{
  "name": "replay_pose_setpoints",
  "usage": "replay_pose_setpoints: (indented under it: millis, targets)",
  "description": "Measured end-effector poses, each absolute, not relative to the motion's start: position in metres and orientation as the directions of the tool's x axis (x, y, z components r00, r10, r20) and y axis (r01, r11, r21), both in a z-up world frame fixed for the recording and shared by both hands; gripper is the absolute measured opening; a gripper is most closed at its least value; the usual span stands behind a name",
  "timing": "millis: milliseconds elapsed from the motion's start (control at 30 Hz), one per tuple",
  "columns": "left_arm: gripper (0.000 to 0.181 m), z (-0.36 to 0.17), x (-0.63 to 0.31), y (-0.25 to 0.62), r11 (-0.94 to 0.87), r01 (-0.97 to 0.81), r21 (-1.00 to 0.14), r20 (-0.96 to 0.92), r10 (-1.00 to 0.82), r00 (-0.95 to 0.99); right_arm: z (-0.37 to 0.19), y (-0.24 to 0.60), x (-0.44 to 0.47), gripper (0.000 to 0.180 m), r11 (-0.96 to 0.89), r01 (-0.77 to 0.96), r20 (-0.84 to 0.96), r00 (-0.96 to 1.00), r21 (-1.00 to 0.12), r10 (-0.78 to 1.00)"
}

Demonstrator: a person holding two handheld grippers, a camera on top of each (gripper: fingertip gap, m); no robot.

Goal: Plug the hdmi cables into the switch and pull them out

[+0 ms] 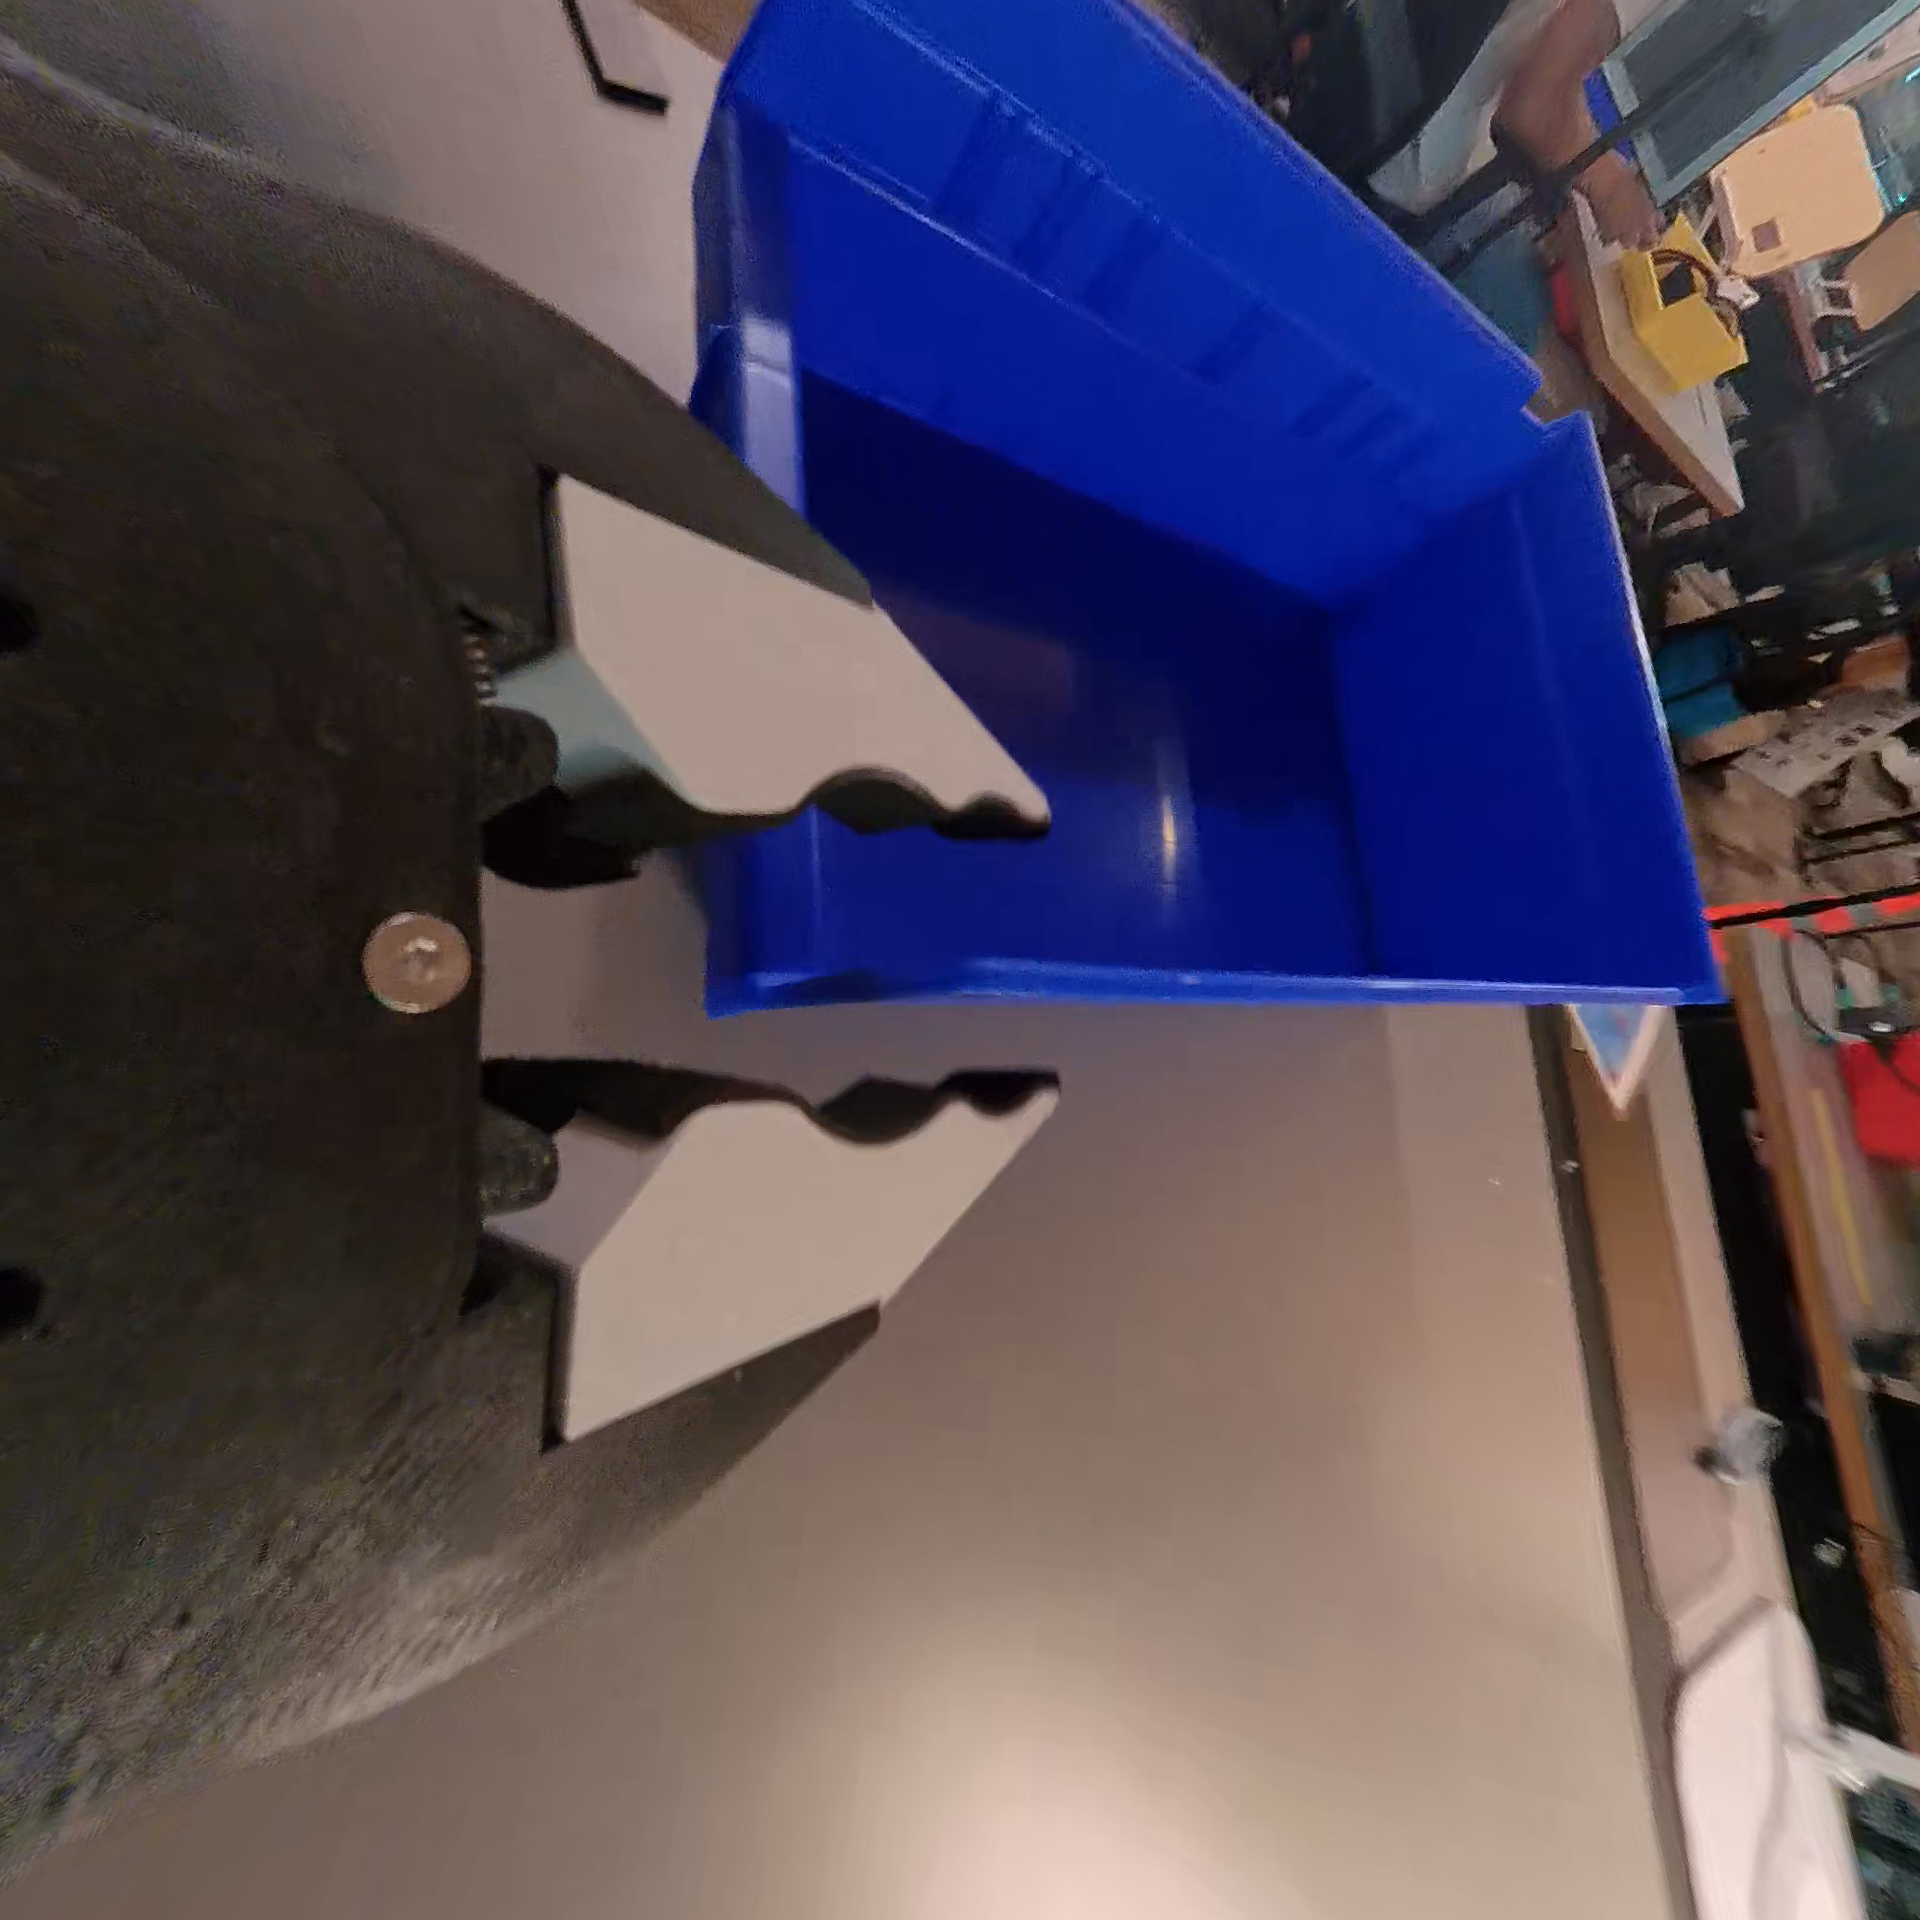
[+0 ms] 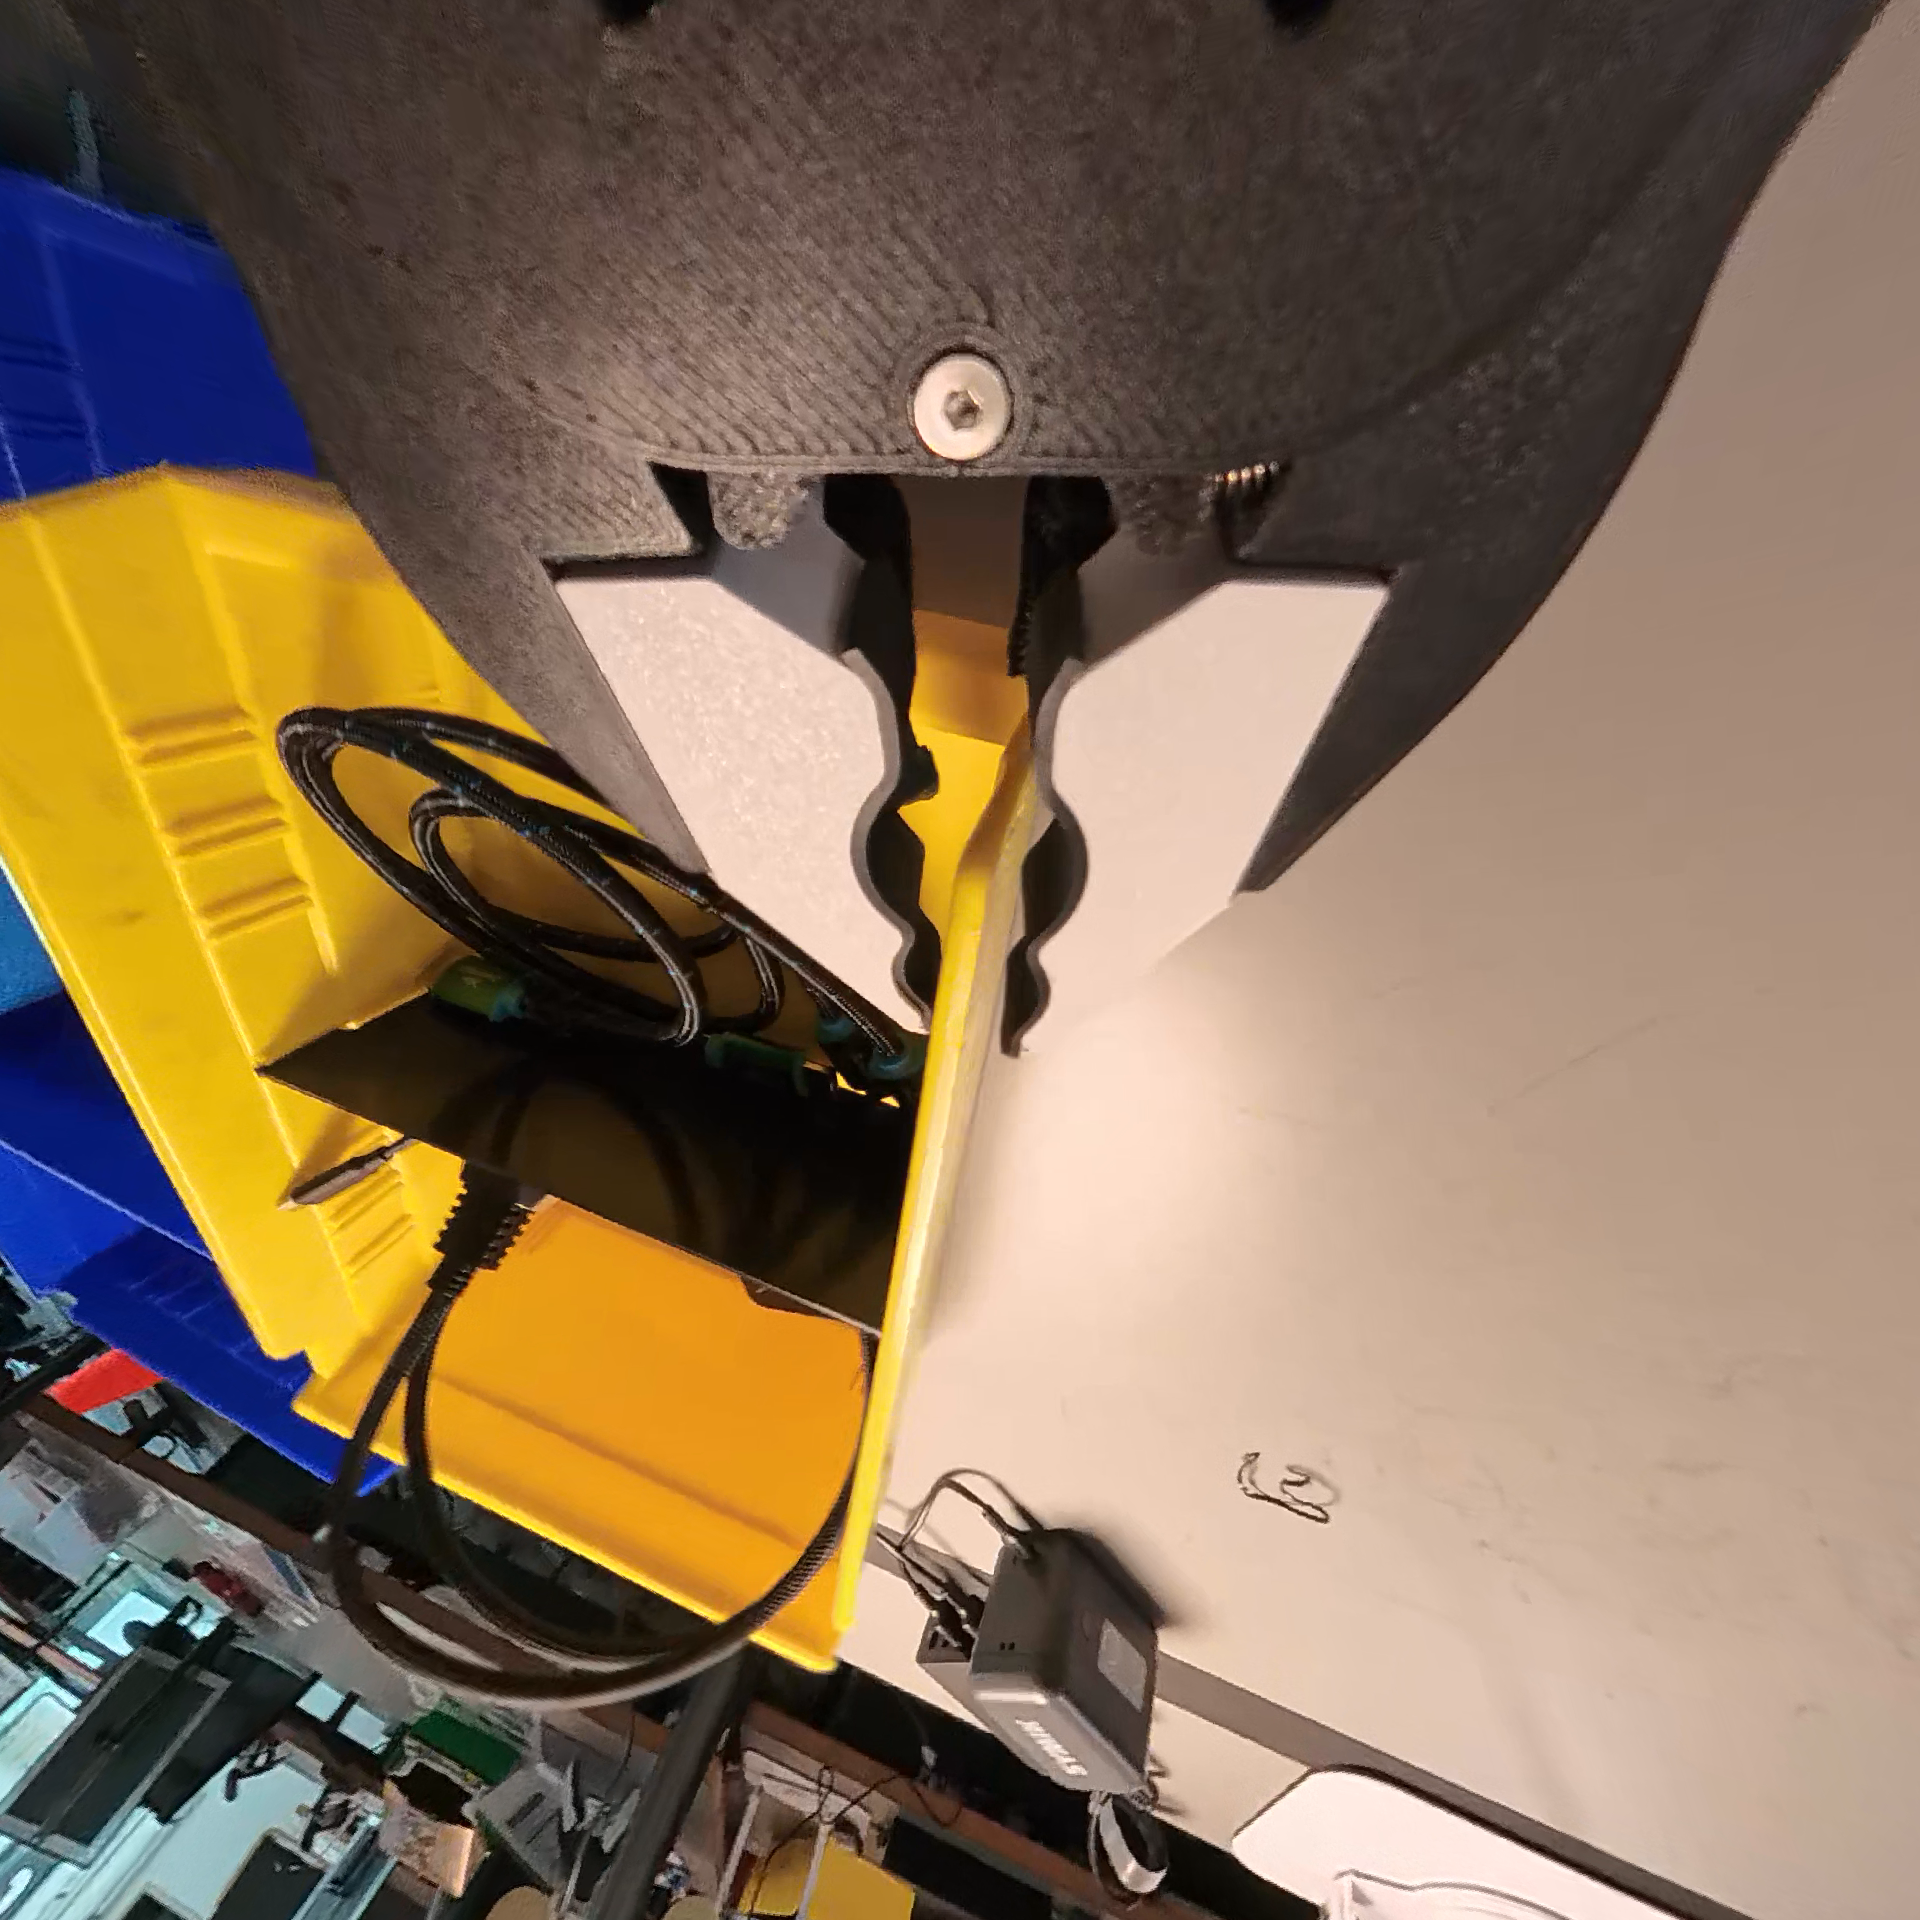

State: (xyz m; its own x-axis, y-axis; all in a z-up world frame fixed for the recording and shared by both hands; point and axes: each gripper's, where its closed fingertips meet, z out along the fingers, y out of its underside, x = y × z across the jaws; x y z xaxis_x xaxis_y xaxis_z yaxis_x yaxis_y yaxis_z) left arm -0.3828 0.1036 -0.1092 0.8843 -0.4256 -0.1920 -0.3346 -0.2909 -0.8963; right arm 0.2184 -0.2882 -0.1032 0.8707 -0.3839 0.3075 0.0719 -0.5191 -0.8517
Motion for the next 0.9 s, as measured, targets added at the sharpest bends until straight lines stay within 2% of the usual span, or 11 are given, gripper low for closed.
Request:
replay_pose_setpoints:
  millis: [67,100,267,533,733,900]
  targets:
    - [0.010,-0.116,-0.377,0.108,-0.267,-0.398,-0.877,-0.254,-0.446,0.858,-0.102,-0.300,0.218,0.005,-0.495,0.070,0.302,0.862,-0.866,-0.407]
    - [0.006,-0.117,-0.378,0.107,-0.248,-0.413,-0.876,-0.280,-0.434,0.856,-0.102,-0.306,0.215,0.005,-0.485,0.080,0.305,0.862,-0.871,-0.405]
    - [0.005,-0.115,-0.372,0.070,-0.178,-0.423,-0.888,-0.290,-0.496,0.818,-0.102,-0.336,0.191,0.005,-0.438,0.127,0.299,0.888,-0.890,-0.349]
    - [0.004,-0.115,-0.346,-0.033,-0.047,-0.416,-0.908,-0.240,-0.755,0.611,-0.101,-0.369,0.123,0.005,-0.381,0.193,0.256,0.959,-0.904,-0.121]
    - [0.004,-0.115,-0.342,-0.110,-0.004,-0.353,-0.936,-0.115,-0.943,0.314,-0.100,-0.376,0.074,0.005,-0.299,0.264,0.238,0.964,-0.917,0.121]
    - [0.003,-0.113,-0.354,-0.171,0.081,-0.307,-0.948,-0.096,-0.995,0.034,-0.101,-0.360,0.049,0.005,-0.256,0.305,0.235,0.934,-0.917,0.271]
